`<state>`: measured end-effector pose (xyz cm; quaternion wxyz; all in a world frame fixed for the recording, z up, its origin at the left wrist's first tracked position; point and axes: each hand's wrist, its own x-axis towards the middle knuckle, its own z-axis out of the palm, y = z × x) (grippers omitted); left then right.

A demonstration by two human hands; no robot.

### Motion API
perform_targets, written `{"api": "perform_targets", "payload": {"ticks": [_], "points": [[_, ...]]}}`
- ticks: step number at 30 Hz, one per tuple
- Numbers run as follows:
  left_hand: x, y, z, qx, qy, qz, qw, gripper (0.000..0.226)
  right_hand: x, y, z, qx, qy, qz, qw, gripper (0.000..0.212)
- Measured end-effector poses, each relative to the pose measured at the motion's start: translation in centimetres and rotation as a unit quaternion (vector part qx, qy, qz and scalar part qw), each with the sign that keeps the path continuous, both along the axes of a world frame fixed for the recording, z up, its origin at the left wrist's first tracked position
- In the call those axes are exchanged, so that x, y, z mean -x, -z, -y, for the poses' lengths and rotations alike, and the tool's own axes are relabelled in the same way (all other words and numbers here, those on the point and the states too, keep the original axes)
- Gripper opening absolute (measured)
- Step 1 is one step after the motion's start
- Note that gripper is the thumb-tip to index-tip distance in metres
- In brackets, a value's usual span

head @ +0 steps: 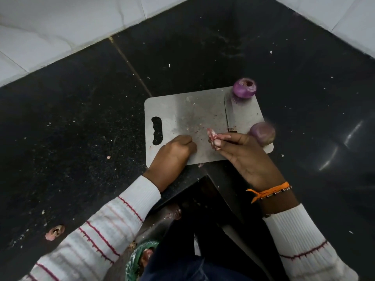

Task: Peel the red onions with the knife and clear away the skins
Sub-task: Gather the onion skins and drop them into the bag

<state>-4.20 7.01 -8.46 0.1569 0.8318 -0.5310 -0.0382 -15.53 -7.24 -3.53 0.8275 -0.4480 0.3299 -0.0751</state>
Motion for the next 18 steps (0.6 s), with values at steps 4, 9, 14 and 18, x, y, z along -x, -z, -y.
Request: {"api": "perform_targets", "payload": {"ticks": [4, 9, 14, 18], "points": [[0.8, 0.5, 0.5, 0.031, -0.048, 0.004, 0.998, 0.010, 0.1, 0.5, -1.5, -0.100, -0.002, 0.018, 0.995, 0.017], [1.7, -0.9, 0.3, 0.180, -0.187, -0.177, 0.950, 0.019, -0.2, 0.8, -3.2, -0.217, 0.002, 0.057, 0.975, 0.012], [3.6, -2.5, -3.2, 0.314, -0.355, -0.419, 0.775, 0.025, -0.3, 0.7, -6.0, -0.233, -0.039, 0.046, 0.971, 0.011], [7.4, -3.9, -8.5, 0.358, -0.400, -0.476, 0.697, 0.021, 0.8, 1.4, -10.0, -0.248, -0.082, 0.025, 0.965, 0.015]]}}
